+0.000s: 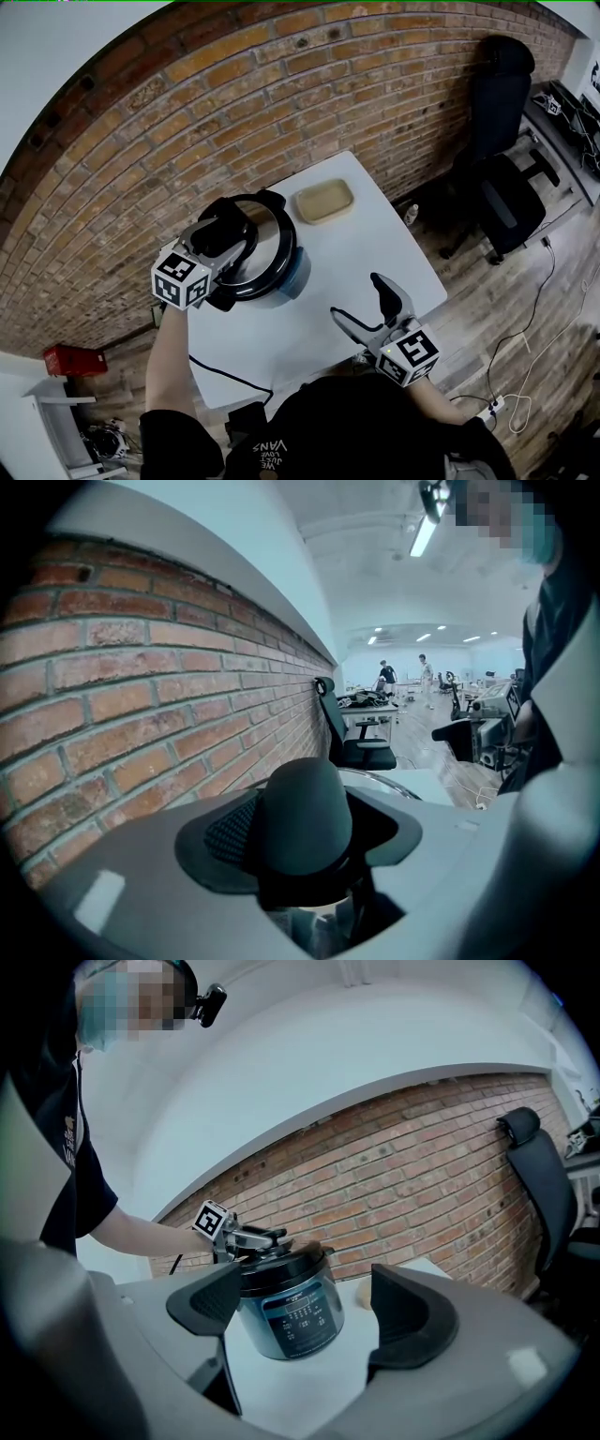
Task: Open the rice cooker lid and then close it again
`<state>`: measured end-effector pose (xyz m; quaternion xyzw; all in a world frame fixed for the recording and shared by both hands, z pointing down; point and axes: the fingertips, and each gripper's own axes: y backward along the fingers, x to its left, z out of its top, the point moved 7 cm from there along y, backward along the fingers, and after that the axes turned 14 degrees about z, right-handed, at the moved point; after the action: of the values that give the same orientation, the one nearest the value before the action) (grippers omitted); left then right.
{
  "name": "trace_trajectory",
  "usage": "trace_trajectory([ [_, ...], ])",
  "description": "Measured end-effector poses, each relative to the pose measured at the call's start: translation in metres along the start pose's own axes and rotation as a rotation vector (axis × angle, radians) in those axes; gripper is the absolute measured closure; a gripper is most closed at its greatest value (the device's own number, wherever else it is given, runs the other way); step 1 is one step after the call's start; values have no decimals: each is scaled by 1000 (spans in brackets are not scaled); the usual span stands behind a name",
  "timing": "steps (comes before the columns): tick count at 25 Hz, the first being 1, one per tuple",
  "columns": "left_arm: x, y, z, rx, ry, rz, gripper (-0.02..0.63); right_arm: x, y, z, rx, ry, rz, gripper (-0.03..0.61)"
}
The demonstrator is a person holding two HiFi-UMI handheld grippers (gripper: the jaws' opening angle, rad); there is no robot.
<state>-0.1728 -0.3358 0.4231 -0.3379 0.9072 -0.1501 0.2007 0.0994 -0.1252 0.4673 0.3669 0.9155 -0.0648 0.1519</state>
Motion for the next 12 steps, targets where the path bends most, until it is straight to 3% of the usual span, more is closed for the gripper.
trace_trajectory([
  [12, -10, 2, 1, 74, 110, 234, 331, -6, -5, 1, 3, -11, 52, 150],
])
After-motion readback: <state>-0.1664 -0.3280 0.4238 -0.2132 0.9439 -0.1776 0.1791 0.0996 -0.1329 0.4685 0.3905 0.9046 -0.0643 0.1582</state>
